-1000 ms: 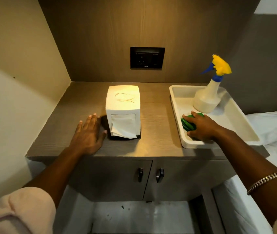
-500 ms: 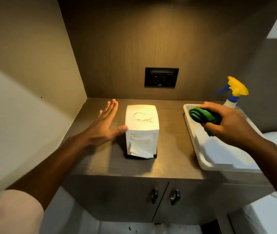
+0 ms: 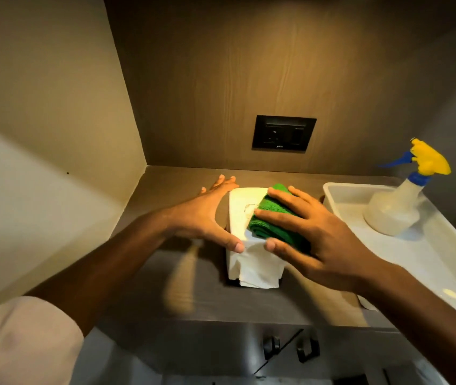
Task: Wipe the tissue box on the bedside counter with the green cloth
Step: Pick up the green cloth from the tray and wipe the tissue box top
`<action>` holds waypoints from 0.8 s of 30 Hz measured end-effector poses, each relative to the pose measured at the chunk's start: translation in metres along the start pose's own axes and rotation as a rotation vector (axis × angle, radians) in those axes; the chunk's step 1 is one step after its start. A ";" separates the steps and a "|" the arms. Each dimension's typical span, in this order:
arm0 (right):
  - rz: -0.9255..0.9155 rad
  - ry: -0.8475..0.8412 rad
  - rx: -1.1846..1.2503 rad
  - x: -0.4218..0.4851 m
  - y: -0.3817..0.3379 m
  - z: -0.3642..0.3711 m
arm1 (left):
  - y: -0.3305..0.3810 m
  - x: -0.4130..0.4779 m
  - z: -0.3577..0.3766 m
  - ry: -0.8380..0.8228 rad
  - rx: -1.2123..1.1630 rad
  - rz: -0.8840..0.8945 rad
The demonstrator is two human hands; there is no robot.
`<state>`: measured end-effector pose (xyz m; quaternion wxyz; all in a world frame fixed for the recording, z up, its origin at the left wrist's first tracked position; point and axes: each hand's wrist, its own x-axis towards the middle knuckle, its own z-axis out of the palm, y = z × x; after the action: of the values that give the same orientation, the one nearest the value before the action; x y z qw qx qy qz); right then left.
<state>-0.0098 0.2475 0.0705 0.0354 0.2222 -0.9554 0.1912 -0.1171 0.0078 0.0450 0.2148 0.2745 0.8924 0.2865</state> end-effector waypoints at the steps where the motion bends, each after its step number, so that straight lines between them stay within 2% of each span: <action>1: 0.000 0.012 -0.049 0.009 -0.002 0.001 | -0.001 0.000 0.001 0.013 -0.016 -0.019; 4: 0.056 0.018 -0.093 0.031 -0.001 -0.005 | -0.002 0.001 0.005 0.049 -0.043 -0.036; 7: 0.109 0.129 0.021 0.018 0.006 -0.001 | 0.000 0.000 0.007 0.061 -0.078 -0.027; 9: 0.038 0.171 0.028 0.004 -0.001 0.011 | -0.001 -0.002 0.008 0.065 -0.112 -0.023; 12: -0.080 0.136 -0.121 0.018 -0.011 0.018 | 0.000 -0.003 0.007 0.061 -0.105 -0.041; 15: 0.010 0.057 -0.161 0.045 -0.009 0.006 | 0.002 -0.002 0.006 0.064 -0.085 -0.048; 18: 0.121 0.121 -0.029 0.029 -0.002 0.008 | 0.002 -0.001 0.008 0.068 -0.078 -0.044; 21: -0.006 0.186 -0.003 0.009 -0.012 0.023 | 0.000 0.000 0.007 0.065 -0.087 -0.044; 24: -0.107 0.128 -0.112 0.037 -0.018 0.021 | -0.001 0.001 0.006 0.057 -0.100 -0.036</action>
<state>-0.0348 0.2095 0.0625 0.1187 0.2580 -0.9472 0.1492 -0.1151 0.0104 0.0400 0.2080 0.2392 0.8874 0.3348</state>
